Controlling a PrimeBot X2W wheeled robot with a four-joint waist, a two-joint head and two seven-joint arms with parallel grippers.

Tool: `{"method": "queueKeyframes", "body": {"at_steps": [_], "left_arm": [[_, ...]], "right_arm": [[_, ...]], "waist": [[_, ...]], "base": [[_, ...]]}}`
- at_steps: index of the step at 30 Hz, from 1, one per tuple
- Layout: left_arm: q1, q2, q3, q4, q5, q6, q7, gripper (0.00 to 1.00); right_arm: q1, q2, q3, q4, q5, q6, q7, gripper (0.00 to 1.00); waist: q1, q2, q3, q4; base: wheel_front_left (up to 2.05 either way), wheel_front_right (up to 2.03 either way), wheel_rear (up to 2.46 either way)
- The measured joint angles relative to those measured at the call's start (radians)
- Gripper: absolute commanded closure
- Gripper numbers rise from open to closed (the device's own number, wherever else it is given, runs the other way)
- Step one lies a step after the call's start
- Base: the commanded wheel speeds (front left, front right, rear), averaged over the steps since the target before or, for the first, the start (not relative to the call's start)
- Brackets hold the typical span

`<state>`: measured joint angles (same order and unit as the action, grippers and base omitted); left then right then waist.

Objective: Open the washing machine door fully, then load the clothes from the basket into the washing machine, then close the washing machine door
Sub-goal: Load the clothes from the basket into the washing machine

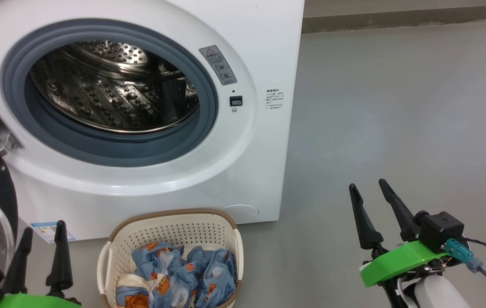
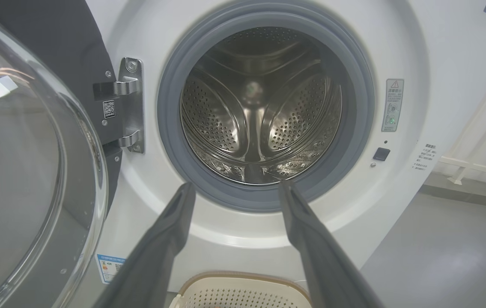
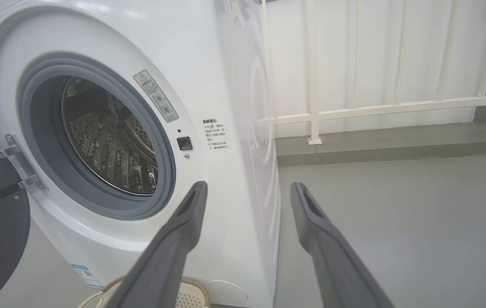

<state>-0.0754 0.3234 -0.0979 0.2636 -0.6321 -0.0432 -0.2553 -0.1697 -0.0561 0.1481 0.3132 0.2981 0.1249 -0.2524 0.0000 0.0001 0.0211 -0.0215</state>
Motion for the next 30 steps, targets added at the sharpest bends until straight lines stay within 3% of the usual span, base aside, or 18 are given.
{"method": "queueKeyframes", "body": {"at_steps": [30], "left_arm": [[-0.001, 0.0, 0.011, 0.003, 0.0, -0.009, 0.0, 0.0]], "right_arm": [[-0.001, 0.001, 0.003, -0.005, 0.0, 0.0, 0.0, 0.0]], "waist": [[0.0, 0.0, 0.015, 0.0]], "base": [[0.03, -0.03, 0.0]]}}
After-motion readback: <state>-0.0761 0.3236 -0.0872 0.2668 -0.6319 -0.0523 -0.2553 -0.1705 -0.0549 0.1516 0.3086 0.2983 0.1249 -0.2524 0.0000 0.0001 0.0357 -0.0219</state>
